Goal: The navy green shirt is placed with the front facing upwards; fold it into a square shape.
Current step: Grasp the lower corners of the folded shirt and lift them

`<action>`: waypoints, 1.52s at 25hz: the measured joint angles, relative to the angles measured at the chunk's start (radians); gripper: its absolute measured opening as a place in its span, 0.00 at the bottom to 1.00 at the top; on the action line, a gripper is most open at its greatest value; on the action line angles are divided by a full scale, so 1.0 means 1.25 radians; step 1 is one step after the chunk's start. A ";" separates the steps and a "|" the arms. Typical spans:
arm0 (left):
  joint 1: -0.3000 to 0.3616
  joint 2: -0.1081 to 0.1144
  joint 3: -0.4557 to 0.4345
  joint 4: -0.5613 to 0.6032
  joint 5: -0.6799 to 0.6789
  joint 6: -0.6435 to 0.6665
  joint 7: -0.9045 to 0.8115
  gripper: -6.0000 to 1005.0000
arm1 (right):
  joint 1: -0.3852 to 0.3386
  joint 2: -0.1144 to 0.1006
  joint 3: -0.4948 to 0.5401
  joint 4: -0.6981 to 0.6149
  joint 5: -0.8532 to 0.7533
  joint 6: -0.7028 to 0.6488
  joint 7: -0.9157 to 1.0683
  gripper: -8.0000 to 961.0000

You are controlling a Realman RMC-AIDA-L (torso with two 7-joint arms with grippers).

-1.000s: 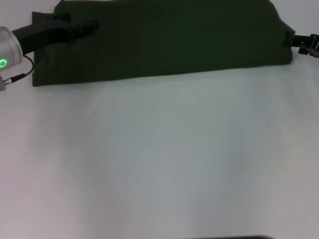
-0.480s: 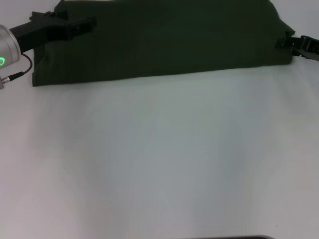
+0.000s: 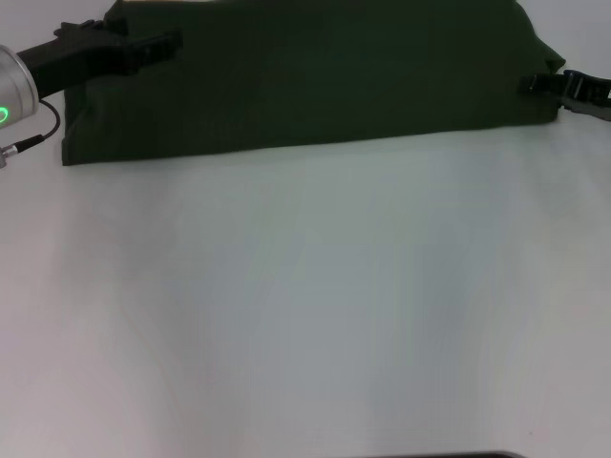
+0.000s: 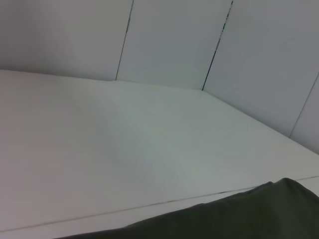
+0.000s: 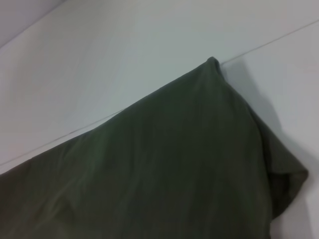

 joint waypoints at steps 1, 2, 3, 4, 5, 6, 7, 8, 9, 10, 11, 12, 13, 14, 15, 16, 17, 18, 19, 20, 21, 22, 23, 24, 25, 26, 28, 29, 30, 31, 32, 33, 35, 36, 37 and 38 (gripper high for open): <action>0.000 0.000 0.000 0.000 0.000 0.000 0.000 0.91 | 0.000 0.000 0.000 0.000 0.000 -0.002 0.000 0.66; -0.001 0.000 0.000 0.000 0.000 0.000 0.000 0.91 | 0.000 0.000 0.000 0.000 0.000 -0.003 0.000 0.66; -0.001 0.000 0.000 0.000 0.000 0.000 0.000 0.91 | 0.000 0.000 0.001 0.000 0.001 -0.006 0.000 0.63; 0.000 0.000 0.000 0.001 0.000 0.000 0.000 0.91 | -0.002 0.000 0.001 0.000 0.001 -0.008 0.000 0.59; 0.000 0.000 0.000 0.001 0.000 0.000 0.000 0.91 | -0.003 -0.001 0.001 0.000 0.002 -0.009 0.000 0.55; 0.001 0.000 0.000 0.001 0.001 0.000 0.000 0.91 | -0.004 -0.002 0.001 0.000 0.002 -0.009 0.000 0.52; 0.002 0.000 0.000 0.001 0.002 0.000 -0.001 0.91 | -0.005 -0.002 0.000 0.000 0.002 -0.010 0.000 0.48; 0.003 0.000 0.000 0.001 0.003 0.000 -0.002 0.91 | -0.005 -0.003 -0.001 0.000 0.001 -0.011 -0.001 0.44; 0.004 0.000 0.000 0.001 0.004 0.000 -0.003 0.91 | -0.005 -0.004 -0.001 0.000 0.001 -0.013 -0.001 0.42; 0.005 0.000 0.000 0.001 0.006 0.000 -0.003 0.91 | -0.005 -0.004 -0.001 0.000 0.001 -0.014 -0.001 0.39; 0.007 0.000 -0.001 0.001 0.006 0.000 -0.004 0.91 | -0.006 -0.005 -0.001 0.000 0.001 -0.016 -0.001 0.36; 0.010 0.000 -0.002 0.001 0.006 0.000 -0.004 0.91 | -0.006 -0.006 -0.001 0.000 0.001 -0.017 -0.001 0.33; 0.012 0.000 -0.003 0.001 0.006 0.000 -0.004 0.91 | -0.006 -0.006 -0.001 0.000 0.001 -0.018 -0.001 0.30; 0.014 0.000 -0.003 0.002 0.006 0.000 -0.005 0.91 | -0.007 -0.006 -0.001 0.000 0.000 -0.019 -0.001 0.28; 0.017 0.000 -0.005 0.002 0.006 0.000 -0.006 0.91 | -0.007 -0.006 -0.001 0.000 0.000 -0.019 -0.001 0.25; 0.019 0.000 -0.005 0.003 0.006 0.000 -0.006 0.91 | -0.007 -0.007 0.000 0.000 0.000 -0.019 -0.001 0.22; 0.022 0.000 -0.006 0.003 0.006 0.000 -0.007 0.91 | -0.008 -0.007 0.000 0.000 0.000 -0.019 -0.001 0.18; 0.024 0.000 -0.006 0.003 0.006 0.000 -0.007 0.91 | -0.008 -0.007 0.000 0.000 0.000 -0.018 0.000 0.14; 0.027 0.001 -0.006 0.004 0.006 0.001 -0.009 0.91 | -0.009 -0.007 0.000 0.000 0.000 -0.018 0.000 0.10; 0.030 0.002 -0.006 0.006 0.006 0.001 -0.014 0.91 | -0.010 -0.007 -0.001 0.000 0.000 -0.016 0.000 0.06; 0.034 0.002 -0.006 0.011 0.006 0.002 -0.022 0.91 | -0.010 -0.008 -0.001 0.000 0.000 -0.016 0.000 0.02; 0.037 0.003 -0.005 0.015 0.006 0.003 -0.028 0.91 | -0.011 -0.008 0.000 0.000 0.000 -0.016 0.000 0.02; 0.043 0.004 -0.003 0.023 0.007 0.006 -0.039 0.91 | -0.012 -0.008 0.000 -0.001 0.000 -0.016 0.000 0.02; 0.050 0.007 -0.001 0.031 0.008 0.012 -0.055 0.91 | -0.013 -0.008 0.002 -0.002 0.000 -0.016 0.000 0.02; 0.056 0.010 0.000 0.040 0.012 0.018 -0.069 0.91 | -0.014 -0.008 0.003 -0.004 0.000 -0.017 0.000 0.02; 0.060 0.012 0.000 0.048 0.018 0.025 -0.089 0.91 | -0.015 -0.008 0.004 -0.005 0.000 -0.017 0.000 0.02; 0.067 0.020 -0.001 0.059 0.047 0.036 -0.129 0.91 | -0.016 -0.008 0.005 -0.006 0.000 -0.018 0.000 0.02; 0.068 0.025 -0.003 0.062 0.071 0.038 -0.159 0.91 | -0.016 -0.008 0.005 -0.006 0.000 -0.019 0.000 0.02; 0.068 0.028 -0.004 0.063 0.091 0.039 -0.177 0.91 | -0.017 -0.008 0.005 -0.006 0.000 -0.019 0.000 0.02; 0.068 0.032 -0.006 0.063 0.120 0.040 -0.201 0.91 | -0.017 -0.008 0.005 -0.007 0.000 -0.019 0.000 0.02; 0.067 0.035 -0.007 0.065 0.147 0.041 -0.227 0.91 | -0.018 -0.008 0.005 -0.007 0.000 -0.019 0.000 0.02; 0.066 0.037 -0.007 0.067 0.166 0.042 -0.242 0.91 | -0.018 -0.009 0.005 -0.008 0.000 -0.019 0.000 0.02; 0.064 0.039 -0.007 0.076 0.202 0.052 -0.268 0.91 | -0.018 -0.011 0.006 -0.009 0.000 -0.020 0.000 0.02; 0.064 0.039 -0.008 0.080 0.215 0.057 -0.276 0.91 | -0.018 -0.011 0.005 -0.010 0.000 -0.020 0.000 0.02; 0.064 0.039 -0.009 0.082 0.226 0.062 -0.283 0.91 | -0.018 -0.012 0.006 -0.010 0.001 -0.020 0.000 0.02; 0.063 0.040 -0.011 0.082 0.234 0.064 -0.287 0.91 | -0.018 -0.013 0.006 -0.010 0.001 -0.021 0.000 0.02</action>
